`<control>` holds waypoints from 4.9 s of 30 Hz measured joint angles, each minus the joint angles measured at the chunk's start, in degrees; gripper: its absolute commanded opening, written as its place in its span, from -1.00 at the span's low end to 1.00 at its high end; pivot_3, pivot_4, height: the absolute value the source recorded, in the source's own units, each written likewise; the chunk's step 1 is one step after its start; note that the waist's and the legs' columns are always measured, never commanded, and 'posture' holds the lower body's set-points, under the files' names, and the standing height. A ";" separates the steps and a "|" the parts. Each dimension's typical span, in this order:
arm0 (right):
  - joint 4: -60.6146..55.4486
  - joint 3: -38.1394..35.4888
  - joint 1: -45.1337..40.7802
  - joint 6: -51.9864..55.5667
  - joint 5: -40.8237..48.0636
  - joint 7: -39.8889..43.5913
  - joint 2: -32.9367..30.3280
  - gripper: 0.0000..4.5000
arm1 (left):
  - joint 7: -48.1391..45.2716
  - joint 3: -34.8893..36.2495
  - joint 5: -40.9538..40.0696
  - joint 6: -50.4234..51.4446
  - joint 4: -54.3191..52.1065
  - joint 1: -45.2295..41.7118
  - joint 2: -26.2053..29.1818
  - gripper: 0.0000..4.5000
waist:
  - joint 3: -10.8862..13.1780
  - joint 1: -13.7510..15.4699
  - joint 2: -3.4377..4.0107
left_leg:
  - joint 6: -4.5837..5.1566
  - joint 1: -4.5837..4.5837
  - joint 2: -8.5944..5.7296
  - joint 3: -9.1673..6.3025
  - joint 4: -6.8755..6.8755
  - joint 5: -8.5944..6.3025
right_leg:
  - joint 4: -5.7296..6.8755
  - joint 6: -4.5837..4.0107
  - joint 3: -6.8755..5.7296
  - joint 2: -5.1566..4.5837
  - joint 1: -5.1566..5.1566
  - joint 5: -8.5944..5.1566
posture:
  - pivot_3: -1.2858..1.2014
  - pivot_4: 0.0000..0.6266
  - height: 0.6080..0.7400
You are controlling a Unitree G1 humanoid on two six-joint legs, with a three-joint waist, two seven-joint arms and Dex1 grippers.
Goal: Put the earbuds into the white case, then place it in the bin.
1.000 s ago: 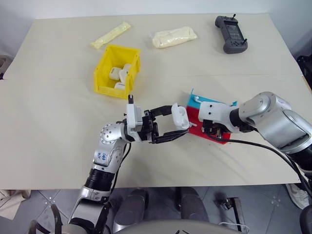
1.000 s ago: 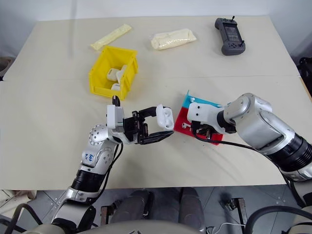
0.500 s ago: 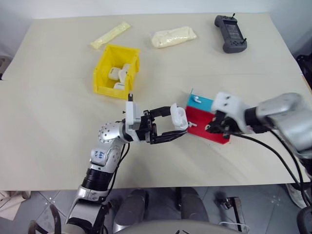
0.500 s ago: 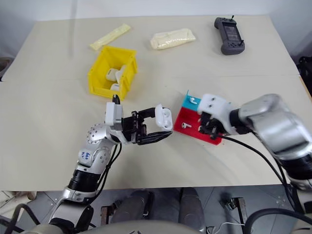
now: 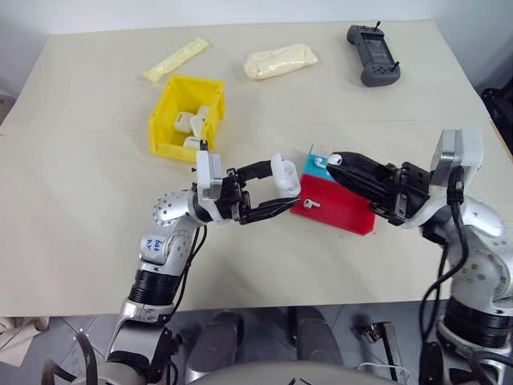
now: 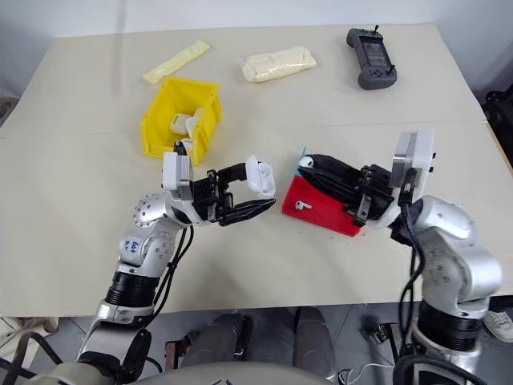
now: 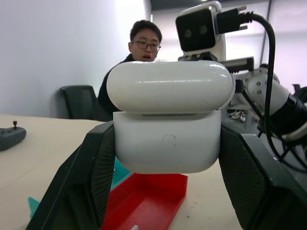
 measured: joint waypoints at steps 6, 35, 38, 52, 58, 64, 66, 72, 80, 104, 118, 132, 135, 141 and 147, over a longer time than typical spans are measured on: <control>-0.75 4.67 0.08 -5.02 0.64 -3.84 3.45 -0.77 | -1.56 0.14 -3.09 3.85 -0.40 -0.33 0.29 0.24 | 0.00 0.09 0.01 | 0.00 0.00 -0.04 -0.03 0.01 0.00 | 0.02 -0.01 -0.01 -0.01 0.00 0.00 | 0.03 -0.52 1.00; 4.51 15.66 3.25 -20.93 -2.06 -4.93 4.64 -0.77 | -5.22 0.62 -4.62 5.62 -0.10 -2.44 0.06 0.24 | -0.01 -0.40 0.02 | 0.00 0.01 -0.02 -0.03 0.01 0.00 | 0.04 -0.02 -0.01 0.01 0.00 0.00 | 0.03 -0.52 1.00; 5.70 16.23 2.30 -21.26 -2.10 -4.28 3.88 -0.77 | -5.22 0.61 -4.42 5.62 0.12 -2.42 0.04 0.24 | -0.01 -0.46 0.02 | 0.00 0.01 -0.01 -0.03 0.01 0.00 | 0.04 -0.02 -0.01 0.01 -0.01 0.00 | 0.03 -0.52 1.00; 7.75 17.44 -0.23 -19.74 -1.88 -2.53 -0.19 -0.77 | -6.27 1.01 -3.34 4.99 2.05 -2.39 -0.54 0.24 | -0.01 -1.09 0.02 | 0.00 0.00 -0.01 -0.03 0.00 0.00 | 0.04 -0.02 -0.02 0.01 0.00 0.00 | 0.03 -0.52 1.00; 8.10 17.43 -1.35 -18.05 -1.11 -1.78 -1.43 -0.77 | -6.90 1.02 -2.26 3.67 2.40 -2.39 -1.05 0.24 | -0.01 -1.13 0.02 | 0.00 0.00 -0.01 -0.04 0.00 0.00 | 0.03 -0.02 -0.02 0.00 -0.01 0.00 | 0.03 -0.52 1.00; 8.24 17.30 -2.30 -15.16 1.09 -1.28 -2.83 -0.77 | -7.56 0.97 -1.58 3.22 2.56 -2.39 -1.53 0.24 | -0.01 -1.13 0.02 | 0.00 0.00 -0.01 -0.04 0.01 0.00 | 0.02 -0.02 -0.02 0.00 0.00 0.00 | 0.03 -0.52 1.00; 8.24 17.20 -2.38 -14.50 1.81 -1.34 -2.88 -0.77 | -7.93 0.97 -1.54 3.14 2.56 -2.39 -1.66 0.24 | -0.01 -1.15 0.02 | 0.00 0.00 -0.01 -0.03 0.01 0.00 | 0.02 -0.02 -0.02 0.00 0.00 0.00 | 0.03 -0.52 1.00; 8.24 16.85 -2.88 -13.20 3.04 -1.59 -2.94 -0.77 | -8.08 0.96 -1.45 2.58 2.56 -2.39 -2.14 0.24 | -0.01 -1.11 0.02 | 0.00 -0.01 -0.01 -0.03 0.01 0.00 | 0.02 -0.02 -0.02 0.00 0.00 0.00 | 0.03 -0.52 1.00; 8.22 16.96 -2.70 -12.57 1.42 0.37 -8.07 -0.77 | -8.09 0.06 -0.01 2.57 4.39 -2.39 -2.82 0.24 | -0.01 -1.06 0.01 | 0.00 -0.01 -0.02 -0.03 0.01 0.00 | 0.02 -0.02 -0.03 0.00 0.00 0.00 | 0.03 -0.52 1.00; 10.44 17.30 -4.42 -9.68 2.45 4.57 -10.25 0.99 | -6.34 1.37 -0.11 0.65 4.29 -4.02 -4.99 0.24 | -0.01 -0.98 0.02 | 0.00 -0.03 -0.05 -0.04 0.03 0.00 | 0.01 -0.02 -0.04 -0.05 0.00 0.00 | 0.03 -0.52 1.00; 11.71 -5.65 18.70 -18.28 -3.33 10.50 -23.92 0.99 | -6.82 2.97 0.03 -1.12 1.79 1.28 0.99 0.24 | -0.01 0.36 0.01 | 0.02 -0.01 -0.05 0.06 0.02 0.00 | 0.01 -0.02 -0.01 -0.03 0.02 0.00 | 0.03 -0.52 1.00; 20.88 -5.36 12.78 -21.33 -10.45 11.81 -28.50 0.99 | -5.45 3.76 -0.22 -1.91 -0.85 4.11 2.27 0.24 | -0.03 0.03 0.06 | 0.03 0.09 0.01 0.15 0.03 0.00 | -0.01 -0.02 0.05 -0.01 0.06 0.00 | 0.03 -0.52 1.00; 21.94 3.87 1.08 -14.00 -13.42 11.12 -33.62 0.99 | -5.28 3.42 -0.18 -2.06 -1.29 4.61 2.40 0.24 | -0.03 0.03 0.08 | 0.01 0.07 0.07 0.14 0.03 0.00 | -0.22 -0.02 0.01 0.01 0.03 0.00 | 0.03 -0.52 1.00; 35.87 27.18 -30.89 -0.88 -24.95 13.45 -31.82 0.99 | -4.64 2.43 0.06 -2.76 -2.55 5.23 2.02 0.24 | -0.01 -0.06 0.11 | 0.00 -0.03 0.09 0.07 -0.03 0.00 | -0.32 -0.07 -0.12 -0.02 -0.03 0.03 | 0.03 -0.52 1.00; 60.93 44.87 -48.61 -4.36 -41.63 16.81 -20.71 0.99 | -3.49 1.71 0.38 -3.79 -2.40 5.35 1.08 0.24 | -0.01 -0.11 0.10 | 0.01 -0.16 0.00 0.05 -0.04 -0.01 | -0.24 -0.08 -0.17 -0.10 -0.08 0.05 | 0.03 -0.52 1.00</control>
